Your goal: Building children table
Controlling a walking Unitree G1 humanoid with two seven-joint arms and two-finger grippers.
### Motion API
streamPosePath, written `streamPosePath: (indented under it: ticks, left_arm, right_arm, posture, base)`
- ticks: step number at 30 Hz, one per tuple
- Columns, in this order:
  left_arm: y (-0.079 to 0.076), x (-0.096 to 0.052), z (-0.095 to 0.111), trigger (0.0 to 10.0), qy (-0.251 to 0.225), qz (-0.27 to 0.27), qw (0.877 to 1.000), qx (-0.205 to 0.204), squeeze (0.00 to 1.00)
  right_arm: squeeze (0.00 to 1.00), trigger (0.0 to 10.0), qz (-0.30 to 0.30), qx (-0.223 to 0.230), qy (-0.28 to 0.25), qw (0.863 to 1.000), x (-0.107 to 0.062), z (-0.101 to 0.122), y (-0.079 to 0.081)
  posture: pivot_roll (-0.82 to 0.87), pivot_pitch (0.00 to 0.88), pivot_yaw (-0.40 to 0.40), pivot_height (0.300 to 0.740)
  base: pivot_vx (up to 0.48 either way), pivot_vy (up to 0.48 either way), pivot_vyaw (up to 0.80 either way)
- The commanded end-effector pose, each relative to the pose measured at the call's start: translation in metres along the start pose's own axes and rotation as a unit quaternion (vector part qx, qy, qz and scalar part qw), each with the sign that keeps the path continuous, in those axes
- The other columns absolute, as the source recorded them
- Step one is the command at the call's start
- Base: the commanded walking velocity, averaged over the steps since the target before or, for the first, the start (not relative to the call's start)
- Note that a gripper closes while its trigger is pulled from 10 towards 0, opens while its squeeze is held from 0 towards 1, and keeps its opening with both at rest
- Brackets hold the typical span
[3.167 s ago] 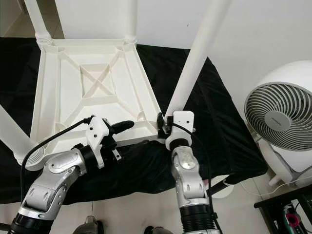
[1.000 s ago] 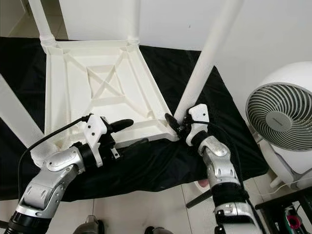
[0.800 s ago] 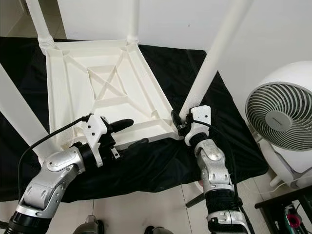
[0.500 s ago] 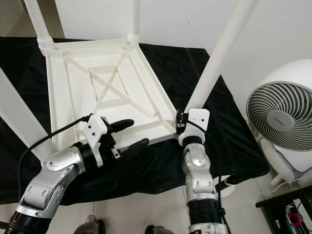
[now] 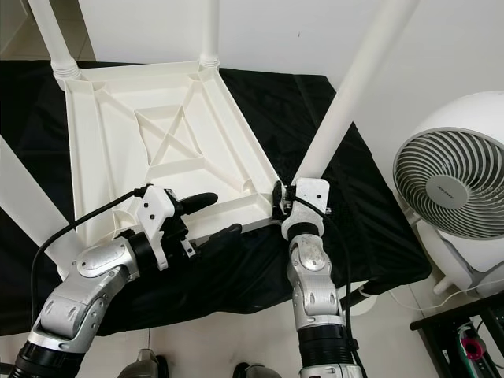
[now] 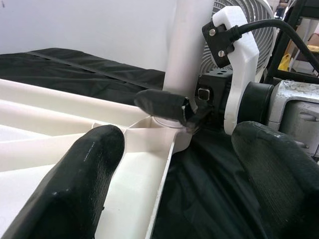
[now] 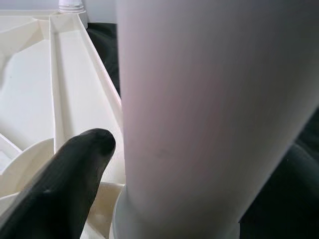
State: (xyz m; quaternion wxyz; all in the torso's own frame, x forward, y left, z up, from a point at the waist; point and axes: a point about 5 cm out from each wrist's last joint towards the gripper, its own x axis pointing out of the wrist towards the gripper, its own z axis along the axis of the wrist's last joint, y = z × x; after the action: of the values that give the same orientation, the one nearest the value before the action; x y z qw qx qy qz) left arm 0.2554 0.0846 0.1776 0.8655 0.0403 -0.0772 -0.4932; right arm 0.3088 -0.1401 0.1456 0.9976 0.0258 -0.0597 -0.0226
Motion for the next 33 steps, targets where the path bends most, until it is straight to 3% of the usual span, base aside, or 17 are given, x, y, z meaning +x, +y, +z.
streamPosePath:
  ticks: [1, 4, 7, 8, 12, 16, 21, 23, 30, 31, 33]
  left_arm:
    - [-0.002, 0.001, -0.001, 10.0, 0.0, 0.012, 1.0, -0.002, 0.0]
    - [-0.002, 0.001, -0.001, 10.0, 0.001, 0.01, 1.0, 0.0, 0.0]
    - [0.0, 0.0, -0.001, 10.0, 0.003, 0.01, 1.0, 0.003, 0.0]
    - [0.0, -0.001, -0.001, 10.0, 0.003, 0.011, 1.0, 0.003, 0.0]
    - [-0.001, 0.0, -0.001, 10.0, 0.003, 0.01, 1.0, 0.003, 0.0]
    - [-0.002, 0.002, -0.001, 10.0, 0.001, 0.004, 1.0, 0.004, 0.0]
    - [-0.001, 0.002, -0.001, 10.0, 0.001, 0.004, 1.0, 0.005, 0.0]
    - [0.001, 0.002, 0.0, 10.0, 0.001, 0.002, 1.0, 0.008, 0.0]
    - [0.002, 0.002, 0.001, 10.0, 0.001, 0.002, 1.0, 0.009, 0.0]
    - [0.001, 0.002, 0.001, 10.0, 0.002, 0.002, 1.0, 0.009, 0.0]
    - [0.002, 0.002, 0.001, 10.0, 0.002, 0.001, 1.0, 0.009, 0.0]
  right_arm:
    - [1.0, 10.0, 0.014, -0.003, 0.001, 1.0, -0.005, -0.002, -0.004]
    - [1.0, 10.0, 0.047, -0.018, -0.017, 0.999, -0.01, 0.001, -0.007]
    - [1.0, 10.0, 0.09, 0.001, -0.009, 0.996, -0.012, 0.001, -0.009]
    - [0.0, 10.0, 0.117, 0.01, -0.006, 0.993, -0.012, 0.003, -0.011]
    - [0.0, 10.0, 0.148, 0.009, -0.007, 0.989, -0.011, 0.005, -0.017]
    - [0.0, 10.0, 0.178, -0.018, -0.007, 0.984, -0.001, 0.008, -0.033]
    - [0.0, 10.0, 0.205, -0.028, -0.002, 0.978, 0.003, 0.009, -0.038]
    - [0.0, 10.0, 0.269, -0.046, 0.008, 0.962, 0.009, 0.008, -0.039]
    - [0.0, 10.0, 0.319, -0.054, 0.02, 0.946, 0.014, 0.002, -0.033]
    - [0.0, 4.9, 0.327, -0.049, 0.024, 0.943, 0.017, -0.001, -0.03]
    - [0.0, 4.4, 0.337, -0.045, 0.027, 0.94, 0.02, -0.003, -0.027]
  posture:
    - [0.1, 0.11, -0.109, 0.74]
    - [0.1, 0.105, -0.112, 0.74]
    - [0.1, 0.101, -0.112, 0.74]
    - [0.1, 0.1, -0.112, 0.74]
    - [0.1, 0.096, -0.11, 0.74]
    - [0.1, 0.086, -0.106, 0.74]
    - [0.1, 0.081, -0.103, 0.74]
    - [0.1, 0.078, -0.099, 0.74]
    - [0.11, 0.079, -0.094, 0.74]
    - [0.11, 0.082, -0.091, 0.74]
    - [0.11, 0.084, -0.091, 0.74]
  base:
    - [0.0, 0.0, 0.0]
    - [0.0, 0.0, 0.0]
    - [0.0, 0.0, 0.0]
    - [0.0, 0.0, 0.0]
    - [0.0, 0.0, 0.0]
    - [0.0, 0.0, 0.0]
    - [0.0, 0.0, 0.0]
    - [0.0, 0.0, 0.0]
    - [0.0, 0.0, 0.0]
    - [0.0, 0.0, 0.0]
    - [0.0, 0.0, 0.0]
